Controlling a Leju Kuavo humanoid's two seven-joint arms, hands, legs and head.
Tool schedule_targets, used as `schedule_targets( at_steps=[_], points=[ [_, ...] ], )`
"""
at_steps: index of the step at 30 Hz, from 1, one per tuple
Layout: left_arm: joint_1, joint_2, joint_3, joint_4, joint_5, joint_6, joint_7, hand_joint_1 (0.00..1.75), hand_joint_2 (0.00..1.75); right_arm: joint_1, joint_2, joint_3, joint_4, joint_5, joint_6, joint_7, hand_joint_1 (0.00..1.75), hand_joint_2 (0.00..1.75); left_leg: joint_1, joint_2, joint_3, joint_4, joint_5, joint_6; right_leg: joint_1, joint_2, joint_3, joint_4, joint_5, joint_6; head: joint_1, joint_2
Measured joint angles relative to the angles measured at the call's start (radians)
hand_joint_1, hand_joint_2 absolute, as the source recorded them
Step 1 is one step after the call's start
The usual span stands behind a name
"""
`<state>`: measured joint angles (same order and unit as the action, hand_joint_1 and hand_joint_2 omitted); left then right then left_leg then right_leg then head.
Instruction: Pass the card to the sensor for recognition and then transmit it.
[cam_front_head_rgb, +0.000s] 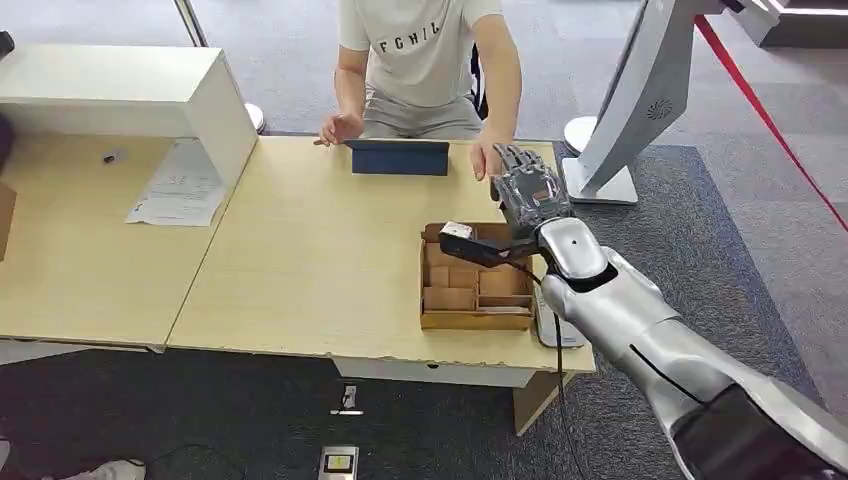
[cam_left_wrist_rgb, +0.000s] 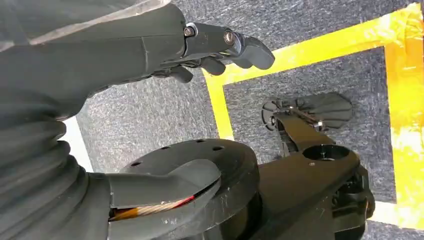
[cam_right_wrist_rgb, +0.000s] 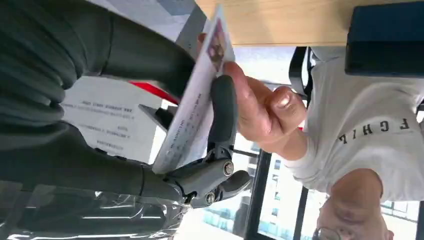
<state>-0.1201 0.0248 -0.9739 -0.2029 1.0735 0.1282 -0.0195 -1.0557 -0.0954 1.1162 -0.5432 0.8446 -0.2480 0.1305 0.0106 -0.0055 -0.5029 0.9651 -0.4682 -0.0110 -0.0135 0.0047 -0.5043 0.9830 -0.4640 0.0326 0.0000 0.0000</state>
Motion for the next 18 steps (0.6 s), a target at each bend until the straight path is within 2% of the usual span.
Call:
schedule_targets(
  at_steps=[4, 9, 18],
  points=[
    [0.0, 0.0, -0.001, 0.0, 0.001, 0.002, 0.004, 0.0, 1.75, 0.001, 0.007, 0.003, 0.018, 0.035, -0.014, 0.012, 0.0, 0.0, 0.0, 0.0, 0.0, 0.0, 0.0, 0.0, 0.0, 0.0, 0.0, 0.0, 0.0, 0.0, 0.0, 0.0],
    [0.0, 0.0, -0.003, 0.0, 0.004, 0.003, 0.005, 0.0, 1.75, 0.007, 0.009, 0.003, 0.026, 0.029, -0.005, -0.018, 0.0, 0.0, 0.0, 0.0, 0.0, 0.0, 0.0, 0.0, 0.0, 0.0, 0.0, 0.0, 0.0, 0.0, 0.0, 0.0],
    [0.0, 0.001, -0.009, 0.0, 0.005, 0.003, 0.004, 0.0, 1.75, 0.023, -0.017, 0.0, -0.009, 0.033, -0.001, 0.007, 0.0, 0.0, 0.0, 0.0, 0.0, 0.0, 0.0, 0.0, 0.0, 0.0, 0.0, 0.0, 0.0, 0.0, 0.0, 0.0]
  ],
)
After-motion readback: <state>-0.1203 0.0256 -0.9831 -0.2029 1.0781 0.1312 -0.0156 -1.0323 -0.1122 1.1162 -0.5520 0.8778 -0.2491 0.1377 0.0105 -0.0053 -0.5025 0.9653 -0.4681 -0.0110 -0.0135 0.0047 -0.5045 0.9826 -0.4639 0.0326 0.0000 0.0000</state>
